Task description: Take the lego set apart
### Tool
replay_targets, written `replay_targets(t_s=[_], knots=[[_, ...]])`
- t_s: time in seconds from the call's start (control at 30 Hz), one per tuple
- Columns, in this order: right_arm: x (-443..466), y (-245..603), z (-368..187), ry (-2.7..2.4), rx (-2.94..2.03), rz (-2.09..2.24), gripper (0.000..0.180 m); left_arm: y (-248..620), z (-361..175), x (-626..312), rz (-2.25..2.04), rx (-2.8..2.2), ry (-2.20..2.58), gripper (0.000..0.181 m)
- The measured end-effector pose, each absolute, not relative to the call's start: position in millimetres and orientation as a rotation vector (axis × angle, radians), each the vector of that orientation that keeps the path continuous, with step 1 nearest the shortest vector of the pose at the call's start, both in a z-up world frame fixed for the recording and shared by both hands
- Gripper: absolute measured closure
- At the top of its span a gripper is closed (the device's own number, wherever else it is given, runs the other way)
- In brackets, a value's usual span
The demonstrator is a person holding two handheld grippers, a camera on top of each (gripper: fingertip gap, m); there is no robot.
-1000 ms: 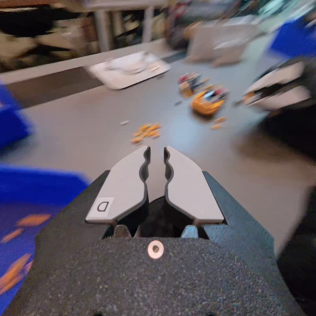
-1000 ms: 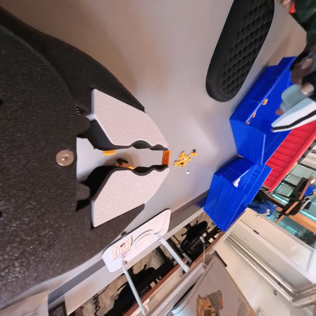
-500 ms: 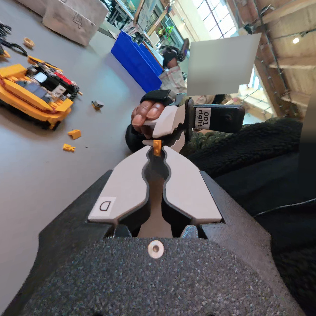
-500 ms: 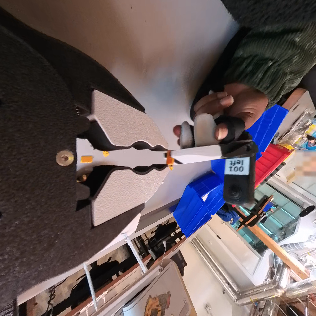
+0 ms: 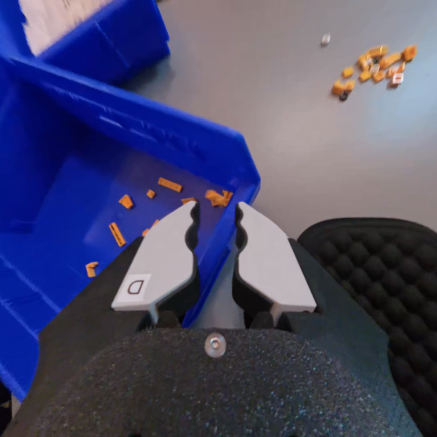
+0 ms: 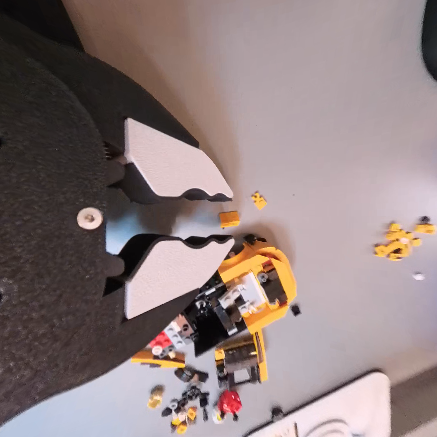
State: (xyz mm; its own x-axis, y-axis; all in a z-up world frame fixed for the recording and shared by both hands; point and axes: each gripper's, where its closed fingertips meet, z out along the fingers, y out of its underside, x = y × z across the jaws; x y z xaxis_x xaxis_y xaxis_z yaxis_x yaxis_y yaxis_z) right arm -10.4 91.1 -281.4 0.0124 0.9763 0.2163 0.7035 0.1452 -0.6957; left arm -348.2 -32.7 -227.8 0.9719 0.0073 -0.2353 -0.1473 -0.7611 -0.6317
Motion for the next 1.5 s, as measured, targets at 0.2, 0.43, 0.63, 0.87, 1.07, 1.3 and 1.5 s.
replay_targets(t_s=[0.2,0.43,0.63,0.87,1.07,1.3,1.5], knots=[[-11,97,-290,-1.776,-1.737,0.51,0.156,-35,-234,-338,0.219,-2.399,0.144,0.137],[-19,86,-285,-1.843,-1.64,0.503,0.179,-10,-189,-231,-0.186,-2.113,0.39,0.15],[-46,33,-226,-1.77,-1.119,0.646,0.179,-4,-196,-99,-0.874,-2.013,0.544,0.149],[-50,-11,-185,-1.683,-0.844,0.711,0.179,-12,-187,-38,-1.204,-1.892,0.632,0.159],[-46,-3,-193,-1.686,-0.883,0.704,0.175,-8,-187,-63,-0.961,-1.92,0.665,0.175],[-19,69,-256,-1.739,-1.44,0.593,0.154,-7,-174,-262,0.022,-2.064,0.24,0.175],[-19,78,-291,-1.816,-1.65,0.51,0.154,-37,-220,-346,0.238,-2.309,-0.015,0.136]])
